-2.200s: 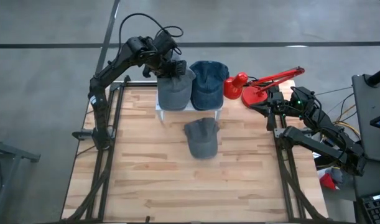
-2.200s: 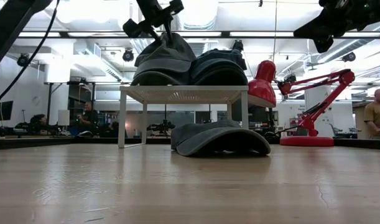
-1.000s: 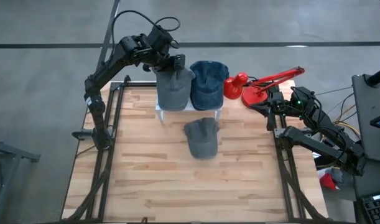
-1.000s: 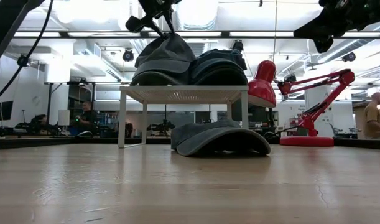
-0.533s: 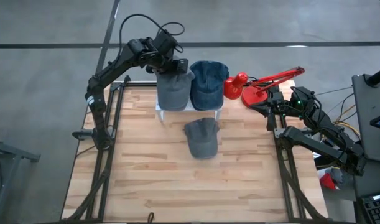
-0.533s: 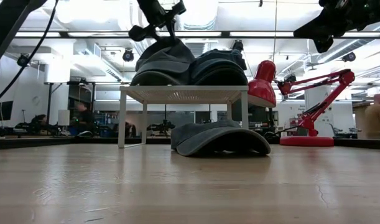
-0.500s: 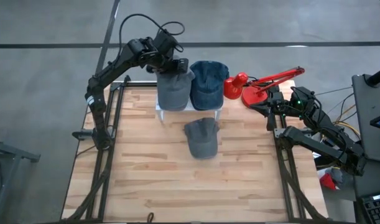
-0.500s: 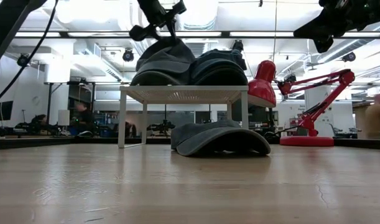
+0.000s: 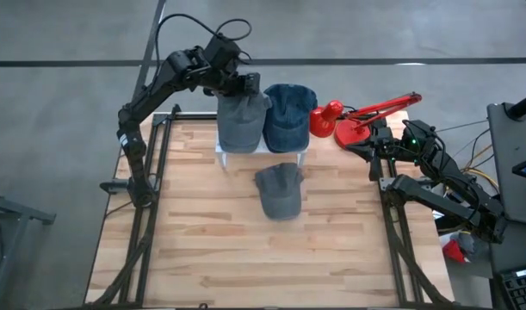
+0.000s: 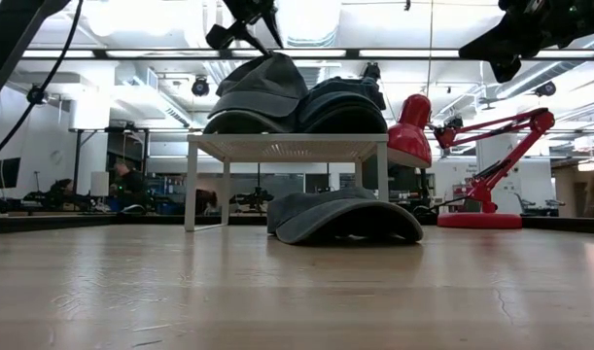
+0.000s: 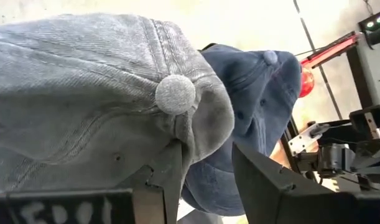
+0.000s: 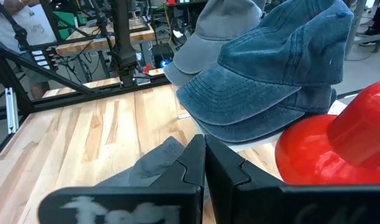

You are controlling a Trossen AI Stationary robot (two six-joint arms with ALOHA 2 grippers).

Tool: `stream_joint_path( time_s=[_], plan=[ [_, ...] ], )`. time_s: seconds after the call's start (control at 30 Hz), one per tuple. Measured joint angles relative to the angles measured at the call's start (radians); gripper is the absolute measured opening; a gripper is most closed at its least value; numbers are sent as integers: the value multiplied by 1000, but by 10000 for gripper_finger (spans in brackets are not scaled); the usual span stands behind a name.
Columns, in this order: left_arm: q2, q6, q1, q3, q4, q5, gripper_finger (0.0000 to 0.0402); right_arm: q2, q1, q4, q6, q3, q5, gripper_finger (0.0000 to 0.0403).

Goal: Pick & Place hat
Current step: Stack the bottom light gray cap on the top of the other light gray cap on the shelf

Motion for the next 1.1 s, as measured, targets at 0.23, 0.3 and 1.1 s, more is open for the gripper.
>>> stream_joint_path(
  time_s=[0.23,0.3,1.1],
  plan=[
    [0,-1,-7,15,-4,5,131,0,0,0,0,0,0,8],
    [0,-1,-7,15,-10,7,131,0,0,0,0,0,0,8],
    [3,79,-21,-55,21,16,131,0,0,0,2,0,0,8]
  ],
)
